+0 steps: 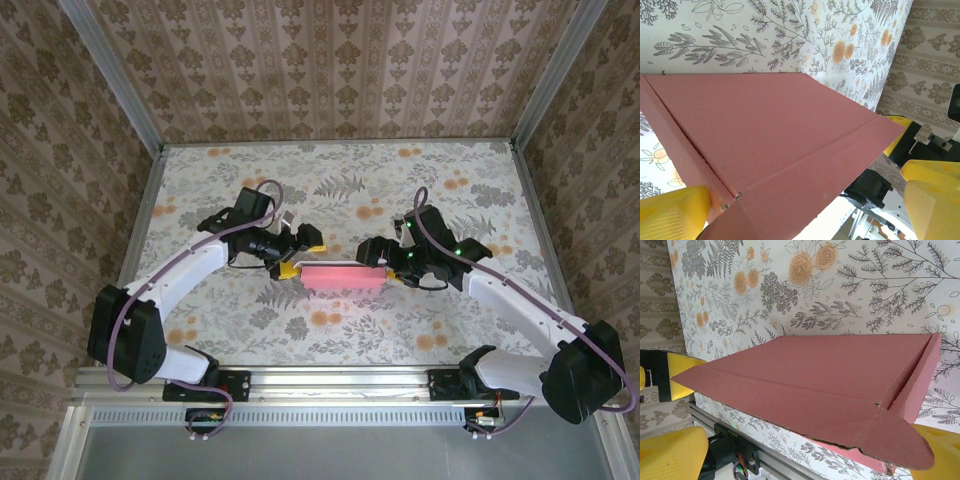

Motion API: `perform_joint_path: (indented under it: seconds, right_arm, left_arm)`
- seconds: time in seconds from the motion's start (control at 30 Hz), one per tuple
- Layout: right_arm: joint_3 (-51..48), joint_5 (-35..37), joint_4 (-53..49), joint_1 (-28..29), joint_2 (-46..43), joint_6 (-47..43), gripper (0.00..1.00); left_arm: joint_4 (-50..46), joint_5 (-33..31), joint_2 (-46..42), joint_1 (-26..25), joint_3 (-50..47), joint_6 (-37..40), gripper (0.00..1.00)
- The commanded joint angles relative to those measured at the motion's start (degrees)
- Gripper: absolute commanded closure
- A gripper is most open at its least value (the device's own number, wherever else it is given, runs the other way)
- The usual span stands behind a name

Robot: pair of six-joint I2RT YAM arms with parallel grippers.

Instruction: Fold the paper box

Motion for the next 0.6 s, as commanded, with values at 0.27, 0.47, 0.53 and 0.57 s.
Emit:
perform_joint_path:
  seconds: [0.27,0.47,0.53,0.57]
  right_arm:
    - [1.6,0.5,-1.2,-0.7,-0.2,-1.4,0.0]
    - [1.6,0.9,-2.0,-1.2,-1.0,-2.5,0.0]
    - [1.6,1.1,-2.0,-1.3,-1.2,-2.8,0.0]
    - [1.6,1.1,-2.0,-1.4,-1.2,-2.7,0.0]
  left_arm:
    - [-0.8,1.2,0.2,1.0,1.4,2.5,0.0]
    - [-1.8,0.6,-1.4,1.8,0.8,3.4,0.0]
    - [-1.9,0.6,-1.7,2.0,0.8,3.5,0.0]
    - [-1.8,0.5,-1.7,2.1,0.7,3.6,0.0]
